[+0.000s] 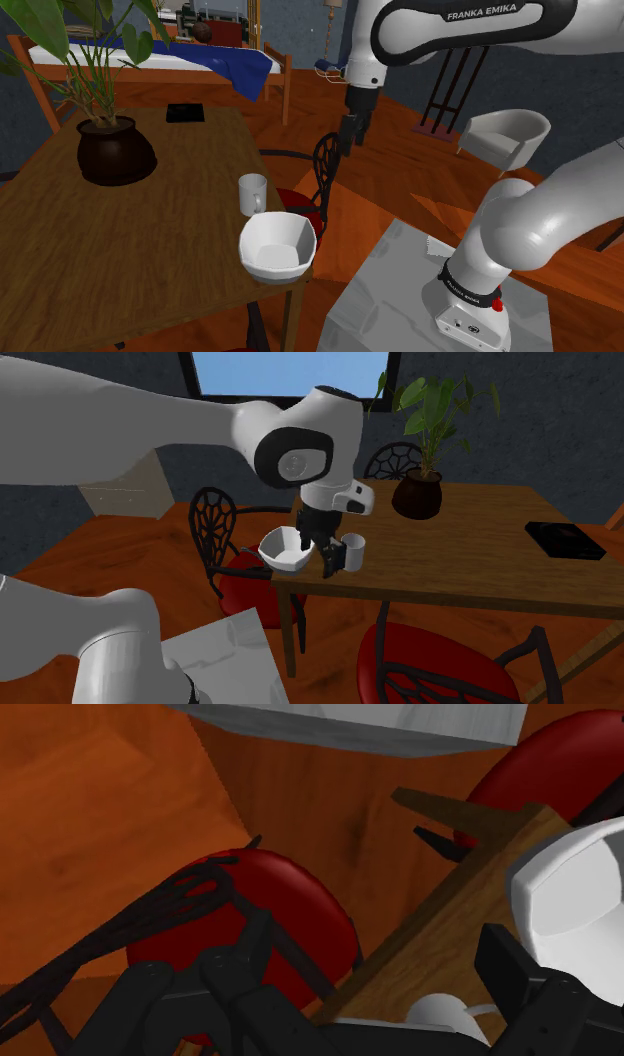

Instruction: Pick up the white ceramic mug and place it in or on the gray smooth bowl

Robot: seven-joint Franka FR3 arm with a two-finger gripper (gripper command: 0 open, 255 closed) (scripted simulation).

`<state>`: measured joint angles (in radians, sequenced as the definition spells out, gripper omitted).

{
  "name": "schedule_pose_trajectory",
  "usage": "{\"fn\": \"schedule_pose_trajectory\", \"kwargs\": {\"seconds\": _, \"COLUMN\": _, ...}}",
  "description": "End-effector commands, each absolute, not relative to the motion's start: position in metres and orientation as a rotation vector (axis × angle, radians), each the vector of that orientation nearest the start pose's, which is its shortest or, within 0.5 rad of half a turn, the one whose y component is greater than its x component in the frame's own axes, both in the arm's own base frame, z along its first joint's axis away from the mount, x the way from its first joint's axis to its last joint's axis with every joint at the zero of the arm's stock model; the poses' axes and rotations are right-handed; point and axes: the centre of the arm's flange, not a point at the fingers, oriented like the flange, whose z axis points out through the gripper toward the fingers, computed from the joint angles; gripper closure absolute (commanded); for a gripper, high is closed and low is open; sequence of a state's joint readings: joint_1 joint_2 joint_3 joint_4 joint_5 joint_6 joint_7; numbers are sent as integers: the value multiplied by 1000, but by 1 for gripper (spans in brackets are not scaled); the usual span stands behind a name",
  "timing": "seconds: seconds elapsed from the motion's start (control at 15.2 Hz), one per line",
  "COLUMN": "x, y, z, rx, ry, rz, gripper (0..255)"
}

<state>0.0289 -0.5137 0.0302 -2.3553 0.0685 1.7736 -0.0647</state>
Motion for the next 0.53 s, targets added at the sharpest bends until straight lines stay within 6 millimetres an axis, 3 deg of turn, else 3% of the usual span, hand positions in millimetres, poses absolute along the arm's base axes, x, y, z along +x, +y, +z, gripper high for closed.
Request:
{"fn": "schedule_pose_trajectory", "kwargs": {"seconds": 0.0, "x": 412, "y": 44, "z": 502, "rx": -3085, "ry": -196, "rz": 100, "gripper": 0}}
{"fn": "schedule_pose_trajectory", "kwargs": {"seconds": 0.46, "x": 487, "y": 80, "z": 460, "rx": -3086, "ry": -322, "rz": 93, "gripper": 0}}
